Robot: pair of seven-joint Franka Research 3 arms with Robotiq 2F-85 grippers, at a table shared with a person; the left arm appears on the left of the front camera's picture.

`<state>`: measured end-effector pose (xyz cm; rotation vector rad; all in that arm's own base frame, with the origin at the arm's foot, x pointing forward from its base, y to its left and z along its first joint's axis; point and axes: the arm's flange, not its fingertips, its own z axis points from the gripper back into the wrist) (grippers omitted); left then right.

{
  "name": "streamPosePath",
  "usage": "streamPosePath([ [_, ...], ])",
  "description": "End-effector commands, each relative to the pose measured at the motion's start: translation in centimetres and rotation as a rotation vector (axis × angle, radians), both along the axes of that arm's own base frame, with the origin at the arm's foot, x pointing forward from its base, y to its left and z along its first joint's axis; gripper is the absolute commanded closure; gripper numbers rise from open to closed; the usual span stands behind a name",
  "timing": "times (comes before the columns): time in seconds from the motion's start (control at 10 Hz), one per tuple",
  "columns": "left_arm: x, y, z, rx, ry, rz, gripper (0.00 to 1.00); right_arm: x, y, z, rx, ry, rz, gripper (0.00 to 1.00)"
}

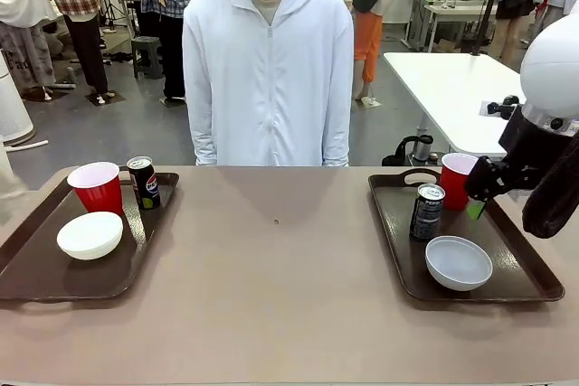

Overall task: Prepare tableware on both trays.
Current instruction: Pick up a Picnic Bowl from the table and place it on a Handle tray.

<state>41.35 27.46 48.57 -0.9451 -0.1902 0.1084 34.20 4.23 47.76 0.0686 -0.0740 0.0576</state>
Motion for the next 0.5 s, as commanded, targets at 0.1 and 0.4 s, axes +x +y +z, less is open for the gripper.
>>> streamPosePath([
  [0.1,-0.16,0.03,0.16,-0.014,-0.012,0.008,0.1,0.75,-0.56,-1.67,0.002,0.013,-0.004,0.0],
  [0.4,-0.16,0.03,0.16,-0.014,-0.012,0.008,0.1,0.75,-0.56,-1.67,0.002,0.013,-0.004,0.0],
])
